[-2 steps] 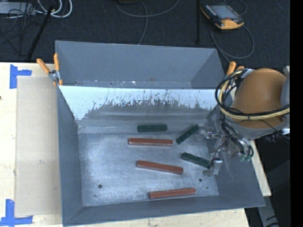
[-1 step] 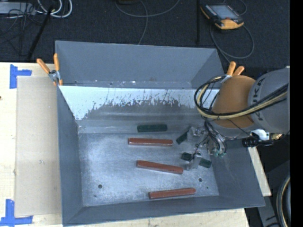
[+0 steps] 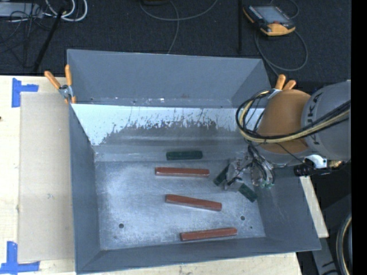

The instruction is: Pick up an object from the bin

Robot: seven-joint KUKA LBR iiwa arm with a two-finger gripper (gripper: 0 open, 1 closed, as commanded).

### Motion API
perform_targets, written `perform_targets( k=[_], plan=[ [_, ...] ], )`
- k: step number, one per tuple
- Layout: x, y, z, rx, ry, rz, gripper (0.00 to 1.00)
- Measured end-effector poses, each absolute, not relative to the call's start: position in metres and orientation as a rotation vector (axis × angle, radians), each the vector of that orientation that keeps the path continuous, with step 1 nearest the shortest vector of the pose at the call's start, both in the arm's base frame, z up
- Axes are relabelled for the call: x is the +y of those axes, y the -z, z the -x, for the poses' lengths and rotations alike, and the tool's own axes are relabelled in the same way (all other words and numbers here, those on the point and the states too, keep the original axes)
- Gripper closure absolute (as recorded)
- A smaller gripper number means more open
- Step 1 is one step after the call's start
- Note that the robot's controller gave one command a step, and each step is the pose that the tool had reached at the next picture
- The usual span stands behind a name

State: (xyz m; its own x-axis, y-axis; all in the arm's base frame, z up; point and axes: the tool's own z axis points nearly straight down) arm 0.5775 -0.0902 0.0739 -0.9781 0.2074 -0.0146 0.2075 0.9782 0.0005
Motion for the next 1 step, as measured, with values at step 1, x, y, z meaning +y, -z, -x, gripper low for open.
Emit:
perform_targets(
  k=[1],
  plan=[
    [-0.0893,-0.0702,-0.5739,3.124,0.001,-0.324,0.00]
  ],
)
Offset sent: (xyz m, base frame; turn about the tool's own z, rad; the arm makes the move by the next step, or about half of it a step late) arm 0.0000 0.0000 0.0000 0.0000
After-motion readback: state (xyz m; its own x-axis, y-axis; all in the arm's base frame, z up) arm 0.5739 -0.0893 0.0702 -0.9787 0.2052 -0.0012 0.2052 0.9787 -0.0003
